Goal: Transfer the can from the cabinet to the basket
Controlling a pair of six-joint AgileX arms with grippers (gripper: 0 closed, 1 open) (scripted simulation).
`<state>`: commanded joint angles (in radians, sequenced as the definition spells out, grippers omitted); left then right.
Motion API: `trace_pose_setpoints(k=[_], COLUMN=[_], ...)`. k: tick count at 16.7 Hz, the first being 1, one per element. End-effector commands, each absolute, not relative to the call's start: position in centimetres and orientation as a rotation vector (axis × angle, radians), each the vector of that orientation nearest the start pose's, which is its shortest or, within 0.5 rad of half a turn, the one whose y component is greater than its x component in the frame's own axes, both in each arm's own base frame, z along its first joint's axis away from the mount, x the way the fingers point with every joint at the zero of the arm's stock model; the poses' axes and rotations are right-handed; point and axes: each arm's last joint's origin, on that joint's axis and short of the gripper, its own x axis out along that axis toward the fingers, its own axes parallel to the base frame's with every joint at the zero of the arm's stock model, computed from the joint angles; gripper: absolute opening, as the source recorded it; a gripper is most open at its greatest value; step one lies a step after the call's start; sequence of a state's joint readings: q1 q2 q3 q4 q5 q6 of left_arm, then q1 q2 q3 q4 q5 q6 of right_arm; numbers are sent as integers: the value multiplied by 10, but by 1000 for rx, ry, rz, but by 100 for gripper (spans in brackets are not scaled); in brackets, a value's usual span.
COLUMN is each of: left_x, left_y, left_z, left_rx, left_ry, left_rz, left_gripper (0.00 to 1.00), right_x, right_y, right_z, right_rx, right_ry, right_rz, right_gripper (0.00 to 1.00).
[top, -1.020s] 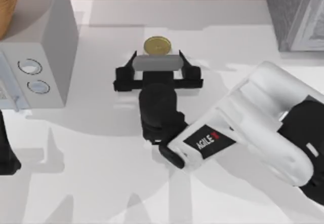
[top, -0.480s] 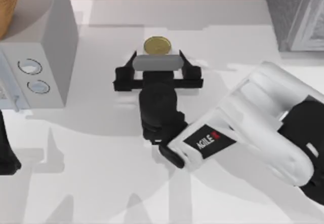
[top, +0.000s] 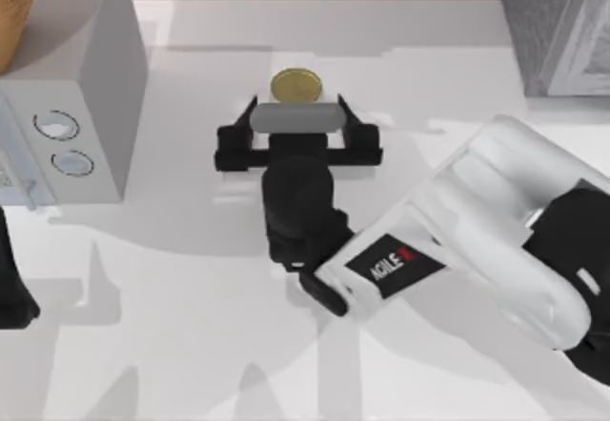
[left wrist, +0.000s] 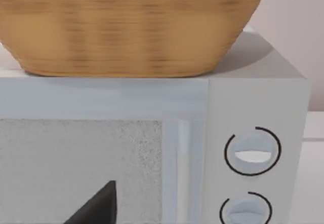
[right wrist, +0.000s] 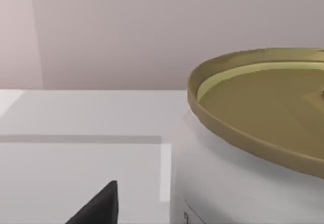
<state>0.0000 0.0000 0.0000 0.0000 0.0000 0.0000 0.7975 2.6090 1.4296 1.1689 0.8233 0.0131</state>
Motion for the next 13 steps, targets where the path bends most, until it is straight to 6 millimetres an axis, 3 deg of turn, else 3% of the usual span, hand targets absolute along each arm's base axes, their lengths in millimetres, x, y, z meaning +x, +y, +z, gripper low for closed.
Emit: trace_pose_setpoints(k=[4,10,13], left_x=[106,106,106], left_y=[-1,-1,-1], left_z=[160,160,160], left_rx=[0,0,0], left_ry=[0,0,0], left_rz=[0,0,0], left_gripper=[100,100,100], right_x=[342,281,265], right_y=[343,343,341], right_z=[29,28,29], right_rx=[2,-2,0], right_ry=[-1,3,2], right_rz=[6,6,6], right_gripper=[100,100,100])
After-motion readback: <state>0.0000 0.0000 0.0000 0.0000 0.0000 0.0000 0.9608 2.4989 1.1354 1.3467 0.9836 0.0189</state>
